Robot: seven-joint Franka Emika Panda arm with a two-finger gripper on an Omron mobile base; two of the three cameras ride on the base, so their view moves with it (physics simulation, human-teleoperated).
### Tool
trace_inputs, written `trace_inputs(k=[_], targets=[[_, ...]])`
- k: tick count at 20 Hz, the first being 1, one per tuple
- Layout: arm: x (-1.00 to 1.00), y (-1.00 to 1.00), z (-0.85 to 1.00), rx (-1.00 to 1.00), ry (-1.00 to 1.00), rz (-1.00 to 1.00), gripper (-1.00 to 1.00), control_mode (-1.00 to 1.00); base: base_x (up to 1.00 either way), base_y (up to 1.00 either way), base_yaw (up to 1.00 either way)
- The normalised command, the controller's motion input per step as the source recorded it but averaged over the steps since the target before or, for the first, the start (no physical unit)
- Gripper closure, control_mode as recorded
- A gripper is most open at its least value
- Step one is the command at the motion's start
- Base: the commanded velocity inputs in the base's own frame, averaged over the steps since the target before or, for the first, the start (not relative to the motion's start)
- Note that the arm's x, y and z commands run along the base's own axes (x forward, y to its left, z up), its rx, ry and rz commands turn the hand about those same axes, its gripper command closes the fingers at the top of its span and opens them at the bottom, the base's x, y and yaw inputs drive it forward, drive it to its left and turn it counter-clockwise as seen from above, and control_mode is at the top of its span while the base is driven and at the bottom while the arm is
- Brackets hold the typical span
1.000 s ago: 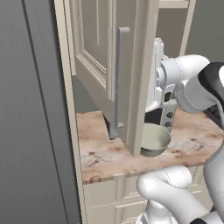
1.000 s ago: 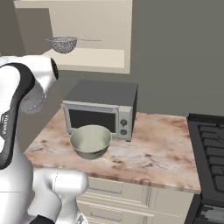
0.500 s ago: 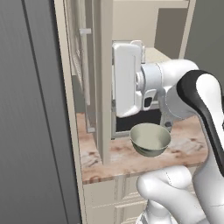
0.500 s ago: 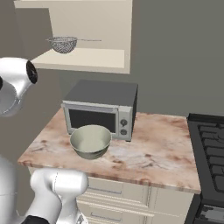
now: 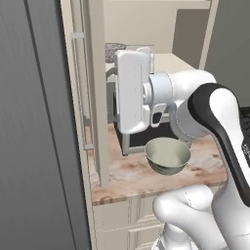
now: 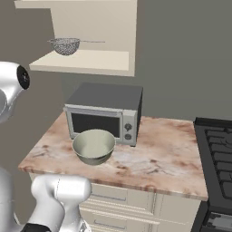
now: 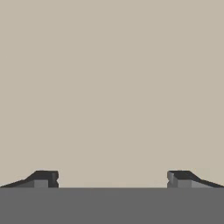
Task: Open the cabinet and setup a tea strainer by placing it in the bowl upright.
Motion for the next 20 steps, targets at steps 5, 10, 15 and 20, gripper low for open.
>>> trace_inputs(k=[5,10,15,20], targets=[[-0.01,0.0,0.0,-0.02,-0.01,0.0,-1.0,-1.0,0.0,0.0,0.0],[0.0,-0.19,-0.03,-0.06,-0.05,0.0,-1.0,-1.0,0.0,0.0,0.0],[0.0,-0.49,-0.2,-0.08,-0.08,-0.02,-1.0,-1.0,0.0,0.0,0.0],[0.01,-0.52,-0.41,-0.13,-0.1,-0.02,-1.0,-1.0,0.0,0.0,0.0]])
